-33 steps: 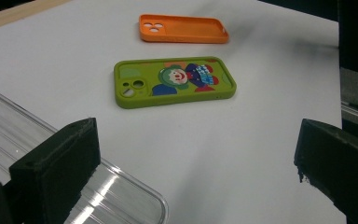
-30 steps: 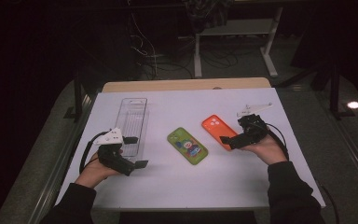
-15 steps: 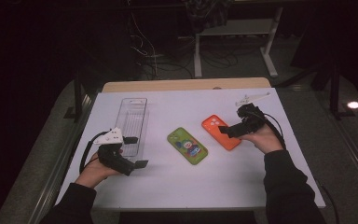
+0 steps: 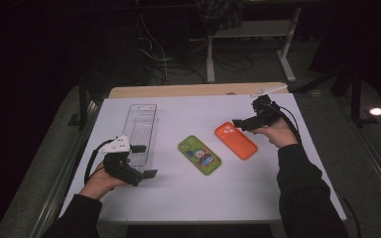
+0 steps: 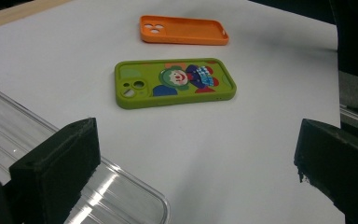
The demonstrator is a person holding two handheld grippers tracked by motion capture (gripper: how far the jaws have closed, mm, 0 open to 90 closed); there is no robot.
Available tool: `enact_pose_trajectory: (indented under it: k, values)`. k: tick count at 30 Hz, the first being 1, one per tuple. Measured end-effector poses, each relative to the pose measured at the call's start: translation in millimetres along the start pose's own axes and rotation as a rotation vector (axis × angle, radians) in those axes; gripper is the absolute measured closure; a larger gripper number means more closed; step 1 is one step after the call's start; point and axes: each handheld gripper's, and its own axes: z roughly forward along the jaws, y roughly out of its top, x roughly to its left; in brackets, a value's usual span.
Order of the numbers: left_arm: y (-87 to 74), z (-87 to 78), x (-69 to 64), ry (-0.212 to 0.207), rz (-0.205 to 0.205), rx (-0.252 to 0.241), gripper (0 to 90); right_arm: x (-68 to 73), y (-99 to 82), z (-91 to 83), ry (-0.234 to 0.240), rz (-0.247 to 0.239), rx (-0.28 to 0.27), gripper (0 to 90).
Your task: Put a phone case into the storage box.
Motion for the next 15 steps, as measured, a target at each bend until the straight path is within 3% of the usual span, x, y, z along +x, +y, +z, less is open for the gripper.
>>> enact_pose_trajectory:
  k: [15]
  values:
    - [-0.4, -0.3, 1.1, 0.01, 0.004, 0.004, 0.0, -12.1, 21.3, 19.0, -0.034, 0.019, -0.01, 0.0]
